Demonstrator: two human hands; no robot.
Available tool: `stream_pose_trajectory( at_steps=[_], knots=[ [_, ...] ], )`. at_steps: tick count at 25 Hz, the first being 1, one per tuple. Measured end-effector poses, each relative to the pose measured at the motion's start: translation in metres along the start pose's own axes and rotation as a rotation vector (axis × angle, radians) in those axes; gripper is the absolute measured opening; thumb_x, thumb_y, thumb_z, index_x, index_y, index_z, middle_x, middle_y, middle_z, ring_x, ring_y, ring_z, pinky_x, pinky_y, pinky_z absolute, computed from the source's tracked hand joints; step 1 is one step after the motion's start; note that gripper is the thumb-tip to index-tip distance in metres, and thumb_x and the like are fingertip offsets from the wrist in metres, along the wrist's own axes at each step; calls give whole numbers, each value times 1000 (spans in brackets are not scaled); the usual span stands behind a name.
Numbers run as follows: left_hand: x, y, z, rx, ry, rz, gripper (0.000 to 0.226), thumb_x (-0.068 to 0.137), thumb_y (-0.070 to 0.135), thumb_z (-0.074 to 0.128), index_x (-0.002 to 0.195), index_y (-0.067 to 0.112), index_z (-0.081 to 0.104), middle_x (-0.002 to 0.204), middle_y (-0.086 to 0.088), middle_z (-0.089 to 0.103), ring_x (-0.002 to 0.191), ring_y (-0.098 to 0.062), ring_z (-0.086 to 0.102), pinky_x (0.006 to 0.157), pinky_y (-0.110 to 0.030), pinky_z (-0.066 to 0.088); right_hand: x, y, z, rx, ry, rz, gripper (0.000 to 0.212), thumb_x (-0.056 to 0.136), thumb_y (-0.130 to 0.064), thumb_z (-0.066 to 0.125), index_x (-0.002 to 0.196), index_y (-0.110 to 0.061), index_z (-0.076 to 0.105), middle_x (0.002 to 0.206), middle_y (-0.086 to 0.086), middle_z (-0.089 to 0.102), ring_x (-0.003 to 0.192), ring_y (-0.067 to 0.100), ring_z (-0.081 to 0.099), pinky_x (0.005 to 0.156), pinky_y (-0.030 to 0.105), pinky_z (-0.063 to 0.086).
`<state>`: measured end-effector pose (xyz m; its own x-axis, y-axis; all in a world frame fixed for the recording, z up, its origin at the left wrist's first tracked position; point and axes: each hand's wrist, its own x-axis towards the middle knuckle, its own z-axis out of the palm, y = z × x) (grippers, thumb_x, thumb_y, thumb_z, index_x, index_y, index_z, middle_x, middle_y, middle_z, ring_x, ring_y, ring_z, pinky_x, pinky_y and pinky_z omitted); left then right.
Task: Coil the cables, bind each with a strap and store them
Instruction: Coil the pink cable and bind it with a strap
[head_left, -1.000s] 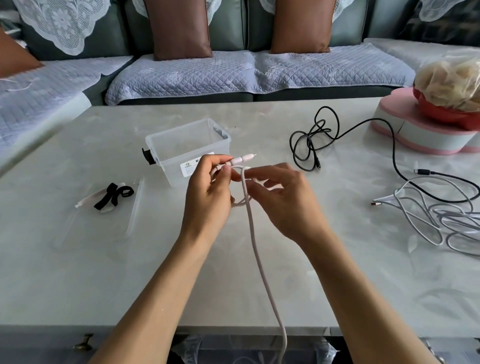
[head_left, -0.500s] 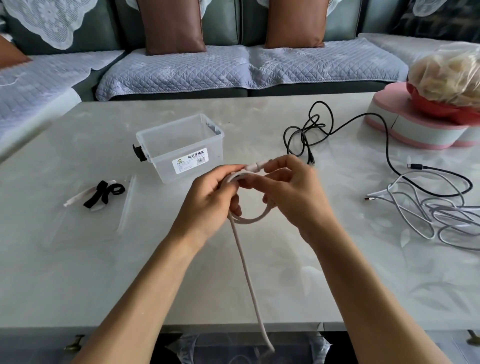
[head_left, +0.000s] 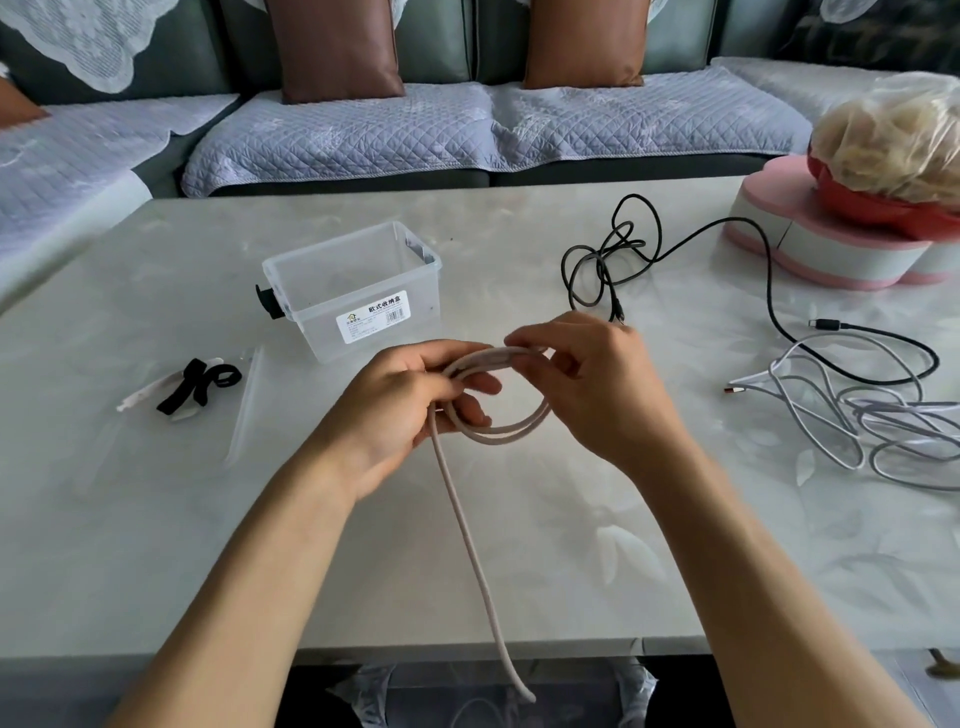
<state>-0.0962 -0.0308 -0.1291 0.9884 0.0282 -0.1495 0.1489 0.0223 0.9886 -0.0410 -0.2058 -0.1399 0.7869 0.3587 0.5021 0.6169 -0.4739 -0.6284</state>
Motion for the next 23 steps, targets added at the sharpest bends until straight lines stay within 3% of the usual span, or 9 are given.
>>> stream_pose_trajectory(
  at_steps=[2,4,6,7,11,15,18,23],
  knots=[
    [-2,0,-5,121,-40,-41,34,90,-9,43,102,7,71,82,-8,68,66,-19,63,77,-33,56,-1,1,2,-46,-17,-53,9,85,-10,70,90,-14,76,72,-1,60,62,-3,49,60,6,33],
    [-5,2,-6,251,-64,-34,24,86,14,56,101,1,70,75,-7,63,67,-20,62,79,-35,52,-2,-1,4,-45,-33,-121,8,84,-8,69,86,-11,76,69,2,61,65,1,48,60,9,35],
    [-7,4,-4,290,-72,-60,42,90,42,60,98,2,71,68,-6,56,63,-20,58,74,-33,49,-4,-3,4,-13,-61,-166,9,84,-7,69,85,-11,76,73,4,64,71,8,51,62,12,38],
    [-7,5,-1,261,-64,-79,46,95,46,54,95,3,71,64,-5,50,59,-20,53,69,-32,47,-4,-5,4,8,-74,-155,9,84,-8,69,88,-12,76,76,2,65,71,10,53,63,12,39],
    [-4,3,10,-44,4,-147,39,103,35,43,87,5,60,53,3,30,45,-12,30,60,-28,31,-5,-7,4,151,-51,139,19,85,-22,73,103,-18,72,85,-6,70,64,7,59,62,11,44],
    [7,5,4,-423,201,-78,27,104,29,43,85,12,51,49,7,29,41,-8,24,58,-24,29,-5,-13,3,464,-169,525,27,89,-28,69,105,-6,68,84,6,74,67,15,71,67,32,60],
    [17,8,-5,-592,306,37,30,105,28,41,81,12,50,50,6,29,43,-7,24,56,-21,26,-14,-21,8,566,-433,618,23,94,-24,63,97,-3,71,91,10,75,76,21,73,75,35,60],
    [31,10,-7,-597,358,129,33,106,24,38,77,11,48,49,6,30,42,-7,25,48,-17,27,-20,-31,20,781,-747,612,23,99,-14,54,109,0,69,104,11,74,96,29,71,83,33,57]
  ],
)
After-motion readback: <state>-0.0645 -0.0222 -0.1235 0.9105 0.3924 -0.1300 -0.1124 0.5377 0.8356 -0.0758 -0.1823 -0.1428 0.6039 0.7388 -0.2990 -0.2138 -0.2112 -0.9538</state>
